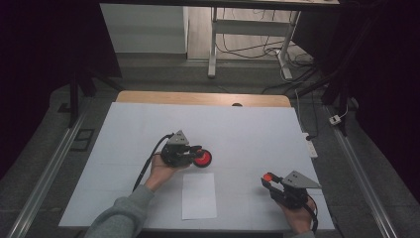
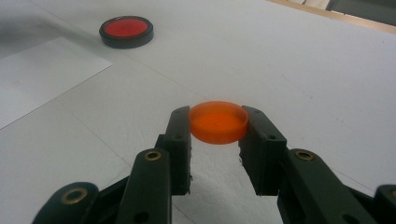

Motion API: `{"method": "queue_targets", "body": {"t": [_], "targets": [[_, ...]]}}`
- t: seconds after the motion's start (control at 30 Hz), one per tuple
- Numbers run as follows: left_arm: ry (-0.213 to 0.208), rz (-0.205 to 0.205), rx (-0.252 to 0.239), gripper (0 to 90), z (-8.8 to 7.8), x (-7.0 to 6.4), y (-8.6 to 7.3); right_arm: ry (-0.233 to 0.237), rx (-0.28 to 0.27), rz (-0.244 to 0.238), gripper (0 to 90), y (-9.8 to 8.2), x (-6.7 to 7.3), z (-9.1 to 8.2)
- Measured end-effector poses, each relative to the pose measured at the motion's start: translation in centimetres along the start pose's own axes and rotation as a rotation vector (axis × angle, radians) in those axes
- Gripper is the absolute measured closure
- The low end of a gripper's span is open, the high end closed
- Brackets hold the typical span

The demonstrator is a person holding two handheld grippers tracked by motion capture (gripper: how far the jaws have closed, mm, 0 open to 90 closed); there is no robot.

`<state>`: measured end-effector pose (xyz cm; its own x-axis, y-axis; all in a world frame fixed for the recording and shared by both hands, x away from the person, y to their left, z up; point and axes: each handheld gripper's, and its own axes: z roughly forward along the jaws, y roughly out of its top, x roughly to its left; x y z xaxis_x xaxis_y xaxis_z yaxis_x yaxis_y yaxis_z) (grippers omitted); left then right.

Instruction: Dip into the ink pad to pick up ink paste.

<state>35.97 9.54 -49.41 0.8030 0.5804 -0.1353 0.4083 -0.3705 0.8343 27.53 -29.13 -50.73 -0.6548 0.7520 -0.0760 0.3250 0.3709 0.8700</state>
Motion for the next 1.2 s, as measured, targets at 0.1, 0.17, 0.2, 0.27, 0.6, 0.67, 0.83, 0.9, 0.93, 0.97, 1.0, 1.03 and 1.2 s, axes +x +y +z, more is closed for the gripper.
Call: {"method": "queue_targets", "body": {"t": [0.1,0.17,0.2,0.27,0.6,0.67,0.83,0.9,0.93,0.97,1.0,1.03,1.2], "targets": [[0.006,-0.005,0.003,72.4,0.5,0.3,0.0,-0.005,0.003,-0.001,64.7,0.0,0.0,0.0],[0.009,-0.007,0.006,72.4,0.8,0.5,0.0,-0.002,0.003,-0.002,64.7,0.0,0.0,0.0],[0.011,-0.006,0.009,72.4,1.0,0.5,0.0,0.001,0.001,-0.001,64.7,0.0,0.0,0.0],[0.016,-0.003,0.017,72.4,1.3,0.6,-0.1,-0.001,0.002,-0.002,64.7,0.0,0.0,0.0],[0.029,-0.009,0.045,72.3,2.1,1.1,-0.5,0.003,0.006,-0.002,64.7,-0.1,0.0,0.0],[0.029,-0.008,0.049,72.3,2.3,1.1,-0.6,0.001,0.007,-0.002,64.7,-0.1,0.1,0.0],[0.03,-0.005,0.054,72.3,2.6,1.1,-0.6,0.0,0.008,-0.003,64.7,-0.1,0.1,0.1],[0.031,-0.002,0.056,72.3,2.8,1.0,-0.6,0.0,0.009,-0.004,64.7,-0.1,0.1,0.1],[0.03,0.0,0.057,72.3,2.8,0.9,-0.6,0.001,0.009,-0.003,64.7,-0.1,0.1,0.1],[0.032,0.002,0.059,72.3,2.9,0.9,-0.7,0.001,0.009,-0.004,64.7,-0.1,0.1,0.1],[0.035,0.004,0.062,72.3,2.9,0.9,-0.7,-0.001,0.01,-0.005,64.7,-0.1,0.1,0.1],[0.037,0.004,0.063,72.3,3.0,0.9,-0.7,-0.003,0.011,-0.007,64.7,-0.1,0.1,0.1],[0.043,0.008,0.071,72.3,3.1,1.0,-0.8,0.0,0.01,-0.006,64.7,-0.1,0.1,0.0]]}}
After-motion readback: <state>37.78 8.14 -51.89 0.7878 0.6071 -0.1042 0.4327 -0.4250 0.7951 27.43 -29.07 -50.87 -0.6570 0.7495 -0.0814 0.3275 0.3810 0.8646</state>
